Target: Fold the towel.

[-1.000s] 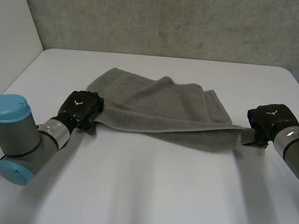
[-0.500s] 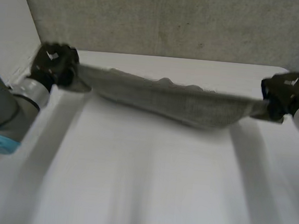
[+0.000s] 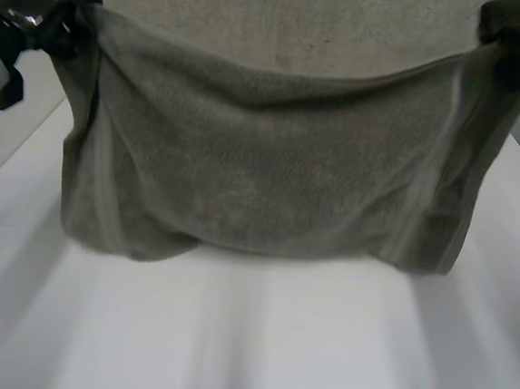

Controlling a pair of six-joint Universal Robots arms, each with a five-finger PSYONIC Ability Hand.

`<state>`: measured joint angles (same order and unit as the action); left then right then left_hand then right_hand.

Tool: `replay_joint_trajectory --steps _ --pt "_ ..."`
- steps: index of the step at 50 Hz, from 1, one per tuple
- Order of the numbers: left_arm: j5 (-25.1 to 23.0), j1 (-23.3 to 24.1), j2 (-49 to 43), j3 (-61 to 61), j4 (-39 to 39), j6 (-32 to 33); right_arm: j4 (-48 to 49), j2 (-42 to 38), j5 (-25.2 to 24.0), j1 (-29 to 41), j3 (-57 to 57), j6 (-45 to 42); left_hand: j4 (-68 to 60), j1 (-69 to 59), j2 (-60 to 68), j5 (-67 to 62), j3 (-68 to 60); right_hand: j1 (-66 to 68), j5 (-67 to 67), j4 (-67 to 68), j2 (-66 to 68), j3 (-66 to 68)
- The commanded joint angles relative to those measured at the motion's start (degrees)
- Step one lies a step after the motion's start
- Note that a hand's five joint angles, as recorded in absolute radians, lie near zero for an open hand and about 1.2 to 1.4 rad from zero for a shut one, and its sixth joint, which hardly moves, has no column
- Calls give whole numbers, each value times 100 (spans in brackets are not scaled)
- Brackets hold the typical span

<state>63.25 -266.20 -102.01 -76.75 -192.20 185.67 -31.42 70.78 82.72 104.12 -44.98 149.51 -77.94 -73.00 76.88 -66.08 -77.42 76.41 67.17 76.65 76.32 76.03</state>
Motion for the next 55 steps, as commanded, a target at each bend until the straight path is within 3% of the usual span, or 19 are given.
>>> replay_joint_trajectory --steps 1,6,8,11,13,15,18,26,29,31,35,37,44,46,47,53,55 --pt "55 85 -1826 1561 525 13 65 -1382 491 399 675 -581 -206 -700 312 -392 -258 359 283 335 368 397" --pt "117 120 -2455 2586 526 -5 967 -2435 885 583 2200 -687 -206 -700 312 -392 -258 359 283 335 368 397" --pt "441 321 -2815 3872 482 -118 1336 -2533 965 583 2639 -669 -206 -700 312 -392 -258 359 283 335 368 397" --pt "653 428 -2851 4432 376 -268 2275 -2464 965 592 3195 -652 -206 -700 312 -392 -258 359 283 335 368 397" --pt "1117 481 -2764 5220 -279 -802 2720 -2332 939 592 3233 -643 -206 -700 312 -392 -258 359 283 335 368 397" --pt "1250 490 -2641 5258 -640 -1039 3367 -1999 790 592 2997 -643 -206 -700 312 -392 -258 359 283 335 368 397" --pt "1277 498 -2473 5170 -924 -1235 3615 -1831 606 592 2602 -564 -206 -700 312 -392 -258 359 283 335 368 397" --pt "874 455 -2236 3232 -1258 -1358 3590 -1778 438 592 1343 -485 -206 -700 312 -392 -258 359 283 335 368 397" --pt "829 428 -2236 2841 -1267 -1349 3599 -1716 306 583 710 -476 -206 -700 312 -392 -258 359 283 335 368 397" --pt "715 384 -2271 1836 -1398 -1341 3599 -1681 114 557 72 -423 -206 -700 312 -392 -258 359 283 335 368 397" --pt "469 305 -2341 943 -1812 -1262 3634 -1681 -124 522 -652 -379 -206 -700 312 -392 -258 359 283 335 368 397" --pt "189 270 -2472 278 -2145 -947 3669 -1742 -299 513 -1352 -405 -206 -700 312 -392 -258 359 283 335 368 397" --pt "-111 191 -2666 -393 -2287 -66 3924 -1892 -379 451 -2524 -458 -206 -700 312 -392 -258 359 283 335 368 397" --pt "-173 130 -2632 -866 -2182 730 3880 -1805 -336 382 -2892 -458 -206 -700 312 -392 -258 359 283 335 368 397" --pt "-173 129 -2631 -868 -2181 734 3880 -1804 -335 381 -2893 -458 -206 -700 312 -392 -258 359 283 335 368 397" --pt "-173 -108 -1998 -1386 -1970 1173 3503 -305 -335 206 -3727 -370 -206 -700 312 -392 -258 359 283 335 368 397" --pt "-190 -231 -1281 -1763 -1830 1164 3328 -5 -335 162 -3824 -370 -206 -700 312 -392 -258 359 283 335 368 397"
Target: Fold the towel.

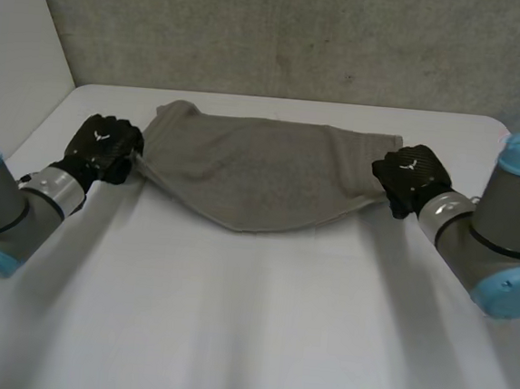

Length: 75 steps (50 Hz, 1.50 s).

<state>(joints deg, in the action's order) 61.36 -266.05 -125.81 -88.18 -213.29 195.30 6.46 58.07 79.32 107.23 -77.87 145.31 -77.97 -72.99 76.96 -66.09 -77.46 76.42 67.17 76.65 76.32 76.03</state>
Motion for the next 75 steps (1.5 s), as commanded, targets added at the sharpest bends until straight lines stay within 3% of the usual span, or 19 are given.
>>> replay_joint_trajectory --steps 1,3,5,7,10,19,22,26,34,40,51,68,74,75 --pt "-1 -245 1103 -621 279 202 -688 1538 4 -193 -597 50 -203 -701 304 -391 -254 358 283 335 368 397" --pt "-71 -394 1793 -892 367 184 -977 1801 4 -246 -633 59 -203 -701 304 -391 -254 358 283 335 368 397" --pt "-71 -395 1797 -894 367 184 -1287 2103 -5 -290 -651 68 -203 -701 304 -391 -254 358 283 335 368 397" --pt "-351 -605 2680 -1322 551 114 -1577 2384 -5 -343 -677 59 -203 -701 304 -391 -254 358 283 335 368 397" --pt "-615 -702 3201 -1622 631 70 -2035 2788 -49 -519 -756 50 -203 -701 304 -391 -254 358 283 335 368 397" --pt "-1012 -922 3845 -2063 684 35 -2202 3052 -233 -949 -704 -37 -4 -501 105 -191 -55 358 283 335 368 397" --pt "-1003 -957 3651 -1984 649 35 -2158 2764 -338 -976 -590 -55 451 -47 -349 263 399 358 283 335 368 397" --pt "-924 -922 2723 -1529 657 70 -2122 2068 -347 -923 -282 -99 484 -13 -383 296 433 358 283 335 368 397" --pt "-749 -616 1079 61 798 52 -2105 427 91 -748 1201 -64 768 271 -667 580 717 358 283 335 368 397" --pt "-564 -281 -73 1441 842 52 -2096 -165 400 -492 1863 -38 1508 1011 -1407 1320 1457 358 283 335 368 397" --pt "-256 -131 -1620 3481 1448 61 -1569 -1167 795 -316 2759 -38 1746 1249 -1645 1558 1695 358 283 335 368 397" --pt "96 45 -2747 4942 1519 61 -1525 -2326 1041 -193 3831 -46 1880 1383 -1779 1693 1829 358 283 335 368 397" --pt "104 106 -2879 5039 1519 61 -1525 -2502 1102 -193 3998 -46 3007 2510 -2906 2819 2956 358 283 335 368 397" --pt "104 115 -2888 5021 1519 61 -1525 -2537 1164 -185 4025 -46 3873 3376 -3772 3685 3822 358 283 335 368 397"
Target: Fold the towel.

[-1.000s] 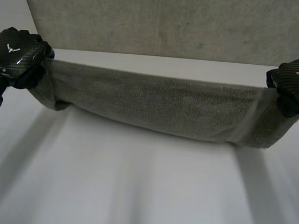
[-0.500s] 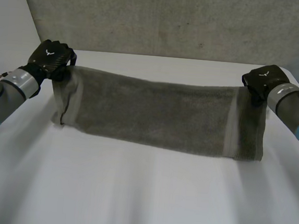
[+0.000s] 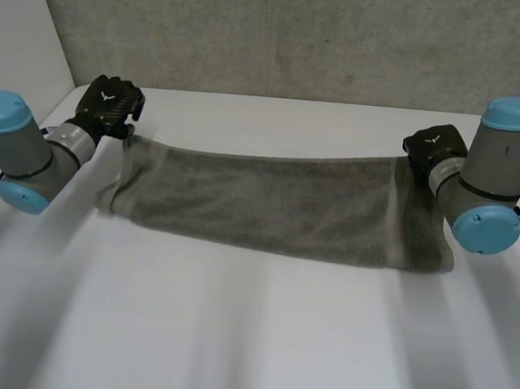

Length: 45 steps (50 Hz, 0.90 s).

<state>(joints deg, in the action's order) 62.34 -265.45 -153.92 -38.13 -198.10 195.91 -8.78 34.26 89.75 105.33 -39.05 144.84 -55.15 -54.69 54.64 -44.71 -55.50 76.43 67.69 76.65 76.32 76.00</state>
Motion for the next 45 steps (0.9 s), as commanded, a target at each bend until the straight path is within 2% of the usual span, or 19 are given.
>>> replay_joint_trajectory --steps 1,2,3,4,11,19,24,30,35,45 --pt "6 55 -77 16 -1 0 -1 -157 122 5 143 0 1601 1554 -1550 1556 1635 357 231 335 368 400" --pt "6 81 -60 -10 -1 0 -1 -174 174 5 169 0 3116 3069 -3065 3072 3150 -3134 -3260 -3157 -3123 -3092" --pt "23 108 -25 -28 8 0 -1 -174 174 5 169 0 4515 4469 -4464 4471 4550 -3169 -3295 -3192 -3158 -3127" --pt "23 108 -24 -28 8 0 -1 -183 227 14 178 9 4515 4469 -4464 4471 4550 -6643 -6769 -6665 -6632 -6600" --pt "348 222 370 -159 148 -26 96 54 253 146 160 44 4477 4430 -4426 4433 4511 -6643 -6769 -6665 -6632 -6600" --pt "638 161 1318 -782 245 -184 105 1091 227 111 -455 703 4460 4414 -4409 4416 4495 -6643 -6769 -6665 -6632 -6600" --pt "612 108 2065 -1519 237 -605 113 2214 166 84 -1725 879 4427 4380 -4376 4383 4461 -6643 -6769 -6665 -6632 -6600" --pt "446 125 2848 -2802 202 -835 148 2858 43 84 -2872 870 4326 4279 -4275 4282 4360 -6643 -6769 -6665 -6632 -6600" --pt "244 152 2990 -3603 158 -800 472 3183 -177 84 -4161 879 4259 4212 -4208 4214 4293 -6643 -6769 -6665 -6632 -6600" --pt "261 108 2656 -4133 -97 -589 1474 3114 -291 15 -5209 861 4174 4128 -4123 4130 4209 -6604 -6730 -6626 -6592 -6561"
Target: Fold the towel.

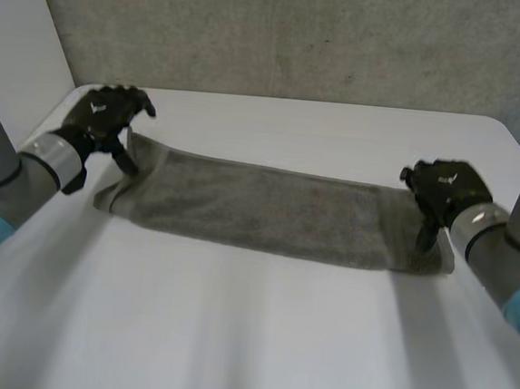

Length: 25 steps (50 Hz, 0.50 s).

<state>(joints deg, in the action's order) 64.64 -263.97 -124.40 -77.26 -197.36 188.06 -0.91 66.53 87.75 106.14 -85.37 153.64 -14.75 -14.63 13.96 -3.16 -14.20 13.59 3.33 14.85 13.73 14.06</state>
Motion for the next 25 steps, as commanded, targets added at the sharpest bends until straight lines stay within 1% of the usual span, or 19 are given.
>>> replay_joint_trajectory --steps 1,3,7,10,16,20,22,23,25 --pt "40 -49 -365 -228 -188 301 689 -114 -91 -68 -577 -18 134 122 -55 -25 79 -317 -291 -443 -331 -364" --pt "66 -75 -436 -237 -197 415 916 -254 -196 -295 -700 -35 134 122 -55 -25 79 2 27 -124 -12 -46" --pt "84 -128 -664 -220 -206 670 1023 -457 -293 -445 -692 -44 134 122 -55 -25 79 104 129 -22 90 56" --pt "92 -128 -735 -202 -197 715 1023 -589 -320 -525 -648 -44 134 122 -55 -25 79 491 516 365 477 443" --pt "321 -128 -902 -158 -206 785 1058 -878 -311 -683 -586 -123 134 122 -55 -25 79 659 684 533 644 611" --pt "540 -137 -1016 -79 -241 873 1049 -1020 -320 -797 -533 -176 134 122 -55 -25 79 1096 1122 970 1082 1049" --pt "602 -154 -1025 -70 -259 899 1058 -1125 -311 -893 -498 -185 151 138 -72 -9 96 1966 1992 1841 1952 1919" --pt "637 -189 -1034 -70 -259 908 1058 -1125 -311 -894 -498 -185 151 138 -72 -8 96 1971 1996 1845 1957 1923" --pt "646 -216 -1034 -79 -259 917 1058 -1204 -320 -903 -428 -185 151 138 -72 -8 96 3292 3318 3166 3278 3245"
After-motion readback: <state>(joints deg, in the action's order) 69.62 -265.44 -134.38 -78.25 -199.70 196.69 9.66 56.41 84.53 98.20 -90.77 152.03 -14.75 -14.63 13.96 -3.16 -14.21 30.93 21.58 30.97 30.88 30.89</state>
